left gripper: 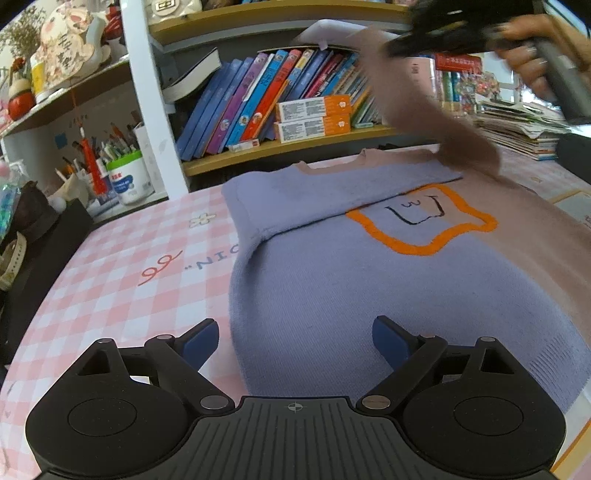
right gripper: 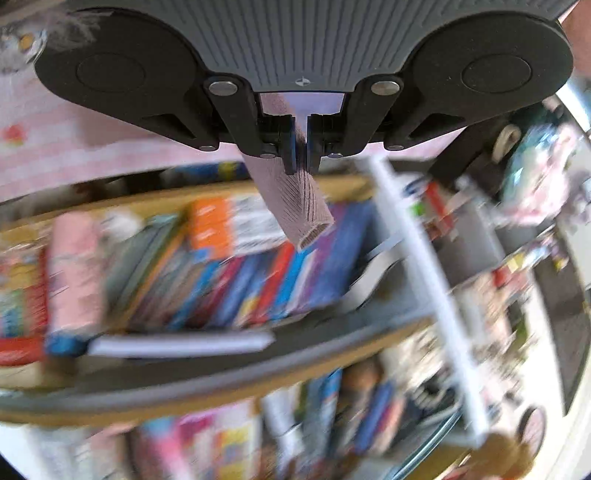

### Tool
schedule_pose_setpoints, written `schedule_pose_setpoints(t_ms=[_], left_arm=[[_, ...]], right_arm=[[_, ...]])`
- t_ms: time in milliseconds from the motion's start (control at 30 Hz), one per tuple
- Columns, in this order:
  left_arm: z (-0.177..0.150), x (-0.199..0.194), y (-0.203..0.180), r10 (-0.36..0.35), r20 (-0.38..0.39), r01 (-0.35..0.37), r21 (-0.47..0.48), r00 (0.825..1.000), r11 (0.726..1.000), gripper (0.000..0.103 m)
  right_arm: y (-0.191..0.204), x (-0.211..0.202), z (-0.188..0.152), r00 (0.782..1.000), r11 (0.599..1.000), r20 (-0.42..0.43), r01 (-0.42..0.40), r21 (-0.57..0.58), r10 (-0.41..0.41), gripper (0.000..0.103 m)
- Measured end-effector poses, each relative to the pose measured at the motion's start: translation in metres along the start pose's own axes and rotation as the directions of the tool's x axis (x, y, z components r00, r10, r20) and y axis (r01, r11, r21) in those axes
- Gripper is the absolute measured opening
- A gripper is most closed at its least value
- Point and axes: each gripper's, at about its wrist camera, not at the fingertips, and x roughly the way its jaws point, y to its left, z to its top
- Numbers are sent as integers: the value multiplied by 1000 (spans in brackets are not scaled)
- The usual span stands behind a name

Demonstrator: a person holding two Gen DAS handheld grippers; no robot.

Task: Fold clothes
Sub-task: 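Grasp the pink sleeve cuff with the right gripper and lift it, then lay the pink sleeve across the sweater body and open the right gripper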

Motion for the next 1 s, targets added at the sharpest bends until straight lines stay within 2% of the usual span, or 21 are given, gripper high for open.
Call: schedule_pose_setpoints(t_ms=[100,233,367,433,533,633,733,867,1000], left_arm=[[0,-1,-3,-9,6,9,22,1000,1000,93],[0,-2,-5,-11,10,11,33,1000,999,93],[0,-1,-5,-10,8,10,32,1000,999,93],[0,-1,-5,-11,7,10,30,1000,999,93],[0,0,-5,-12,4,12,26,1000,1000,93],[0,1,-4,-8,1,8,22,1000,1000,95],[0,1,-4,1,0,-1,22,1000,1000,96],[-1,-2,-9,42,11,-42,45,999,998,97],[-2,-14,-7,42,85,-45,40,996,998,96]], right_arm=[[22,32,-17,999,999,-40,-23,-24,22,5],[27,70,-40,992,998,-115,-54,15,55,6],[22,78,-57,979,994,-178,-93,53,101,16],[17,65,-62,976,991,-175,-123,56,131,21],[8,31,-68,974,991,-182,-133,17,133,21],[-3,-7,-83,976,994,-195,-103,-28,95,22],[-14,-50,-105,978,997,-204,-52,-52,40,22],[-26,-105,-137,977,995,-204,49,-91,-67,32],[-42,-152,-165,962,981,-194,181,-75,-193,38]])
